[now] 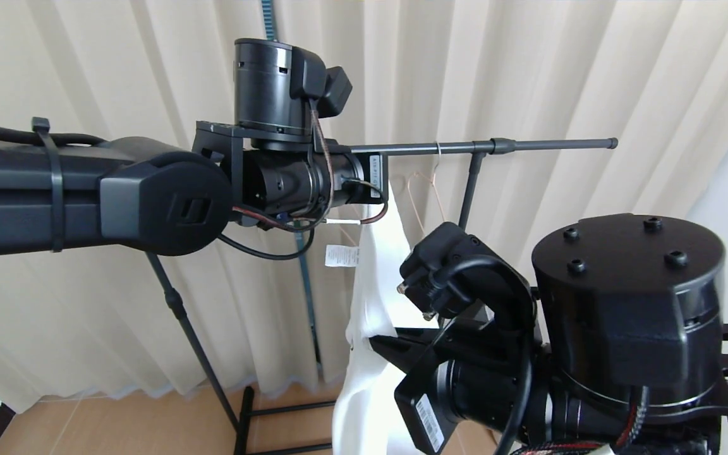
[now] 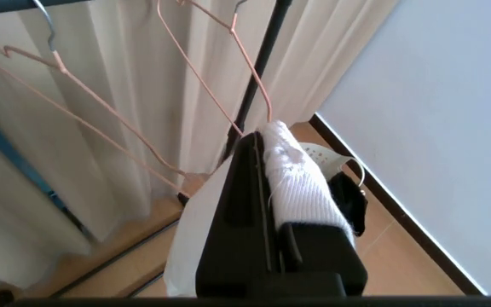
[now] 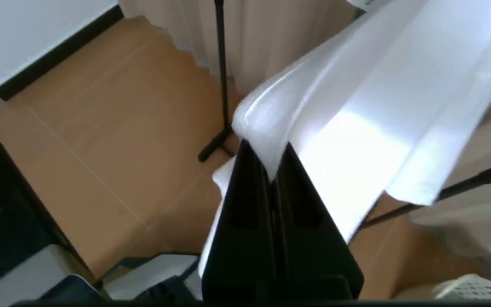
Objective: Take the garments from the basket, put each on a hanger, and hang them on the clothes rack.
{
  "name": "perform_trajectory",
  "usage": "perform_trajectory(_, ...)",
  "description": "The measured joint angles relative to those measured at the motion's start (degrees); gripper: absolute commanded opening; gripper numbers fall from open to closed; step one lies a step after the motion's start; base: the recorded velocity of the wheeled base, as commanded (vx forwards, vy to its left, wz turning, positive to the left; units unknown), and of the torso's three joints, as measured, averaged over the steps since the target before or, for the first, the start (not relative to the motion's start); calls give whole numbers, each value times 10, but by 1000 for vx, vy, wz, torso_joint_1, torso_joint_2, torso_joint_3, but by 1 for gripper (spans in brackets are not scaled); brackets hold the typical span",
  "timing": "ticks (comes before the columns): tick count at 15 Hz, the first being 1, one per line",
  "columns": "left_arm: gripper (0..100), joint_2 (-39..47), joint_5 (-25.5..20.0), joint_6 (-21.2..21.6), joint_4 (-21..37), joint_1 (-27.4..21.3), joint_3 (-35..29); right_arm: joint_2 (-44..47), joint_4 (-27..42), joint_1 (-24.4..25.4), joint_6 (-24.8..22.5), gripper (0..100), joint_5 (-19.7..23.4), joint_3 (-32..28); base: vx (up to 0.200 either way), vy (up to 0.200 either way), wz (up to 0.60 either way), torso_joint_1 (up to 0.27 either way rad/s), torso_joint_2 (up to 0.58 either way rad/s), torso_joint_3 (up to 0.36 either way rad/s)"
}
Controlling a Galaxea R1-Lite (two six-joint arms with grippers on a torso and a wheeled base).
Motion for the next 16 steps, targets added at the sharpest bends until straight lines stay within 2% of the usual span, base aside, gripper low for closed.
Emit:
perform_trajectory(3, 0, -25, 18, 10, 18, 5, 30, -23, 35, -68, -99, 0, -25, 23, 0, 0, 0, 0, 0, 0)
perform_trajectory(5, 0, -43, 37, 20, 56, 8, 42, -35, 38, -120, -138, 0, -37, 32, 0, 0, 0, 0, 0, 0)
perform_trajectory(7, 0, -64, 49, 22, 142, 10, 47, -39, 34, -163, -143, 0, -47, 23, 0, 0, 0, 0, 0, 0)
perform_trajectory(9, 0, -87, 67, 26, 224, 9, 51, -32, 21, -187, -142, 0, -61, 7, 0, 0, 0, 0, 0, 0)
perform_trajectory(10, 0, -97, 79, 27, 244, 5, 57, -26, 6, -193, -141, 0, -65, 3, 0, 0, 0, 0, 0, 0)
perform_trajectory(13, 0, -125, 89, 41, 259, -14, 105, 9, -80, -200, -121, 0, -87, -4, 0, 0, 0, 0, 0, 0)
perform_trajectory(16, 0, -148, 90, 43, 259, -43, 158, 53, -139, -201, -72, 0, -104, -30, 0, 0, 0, 0, 0, 0)
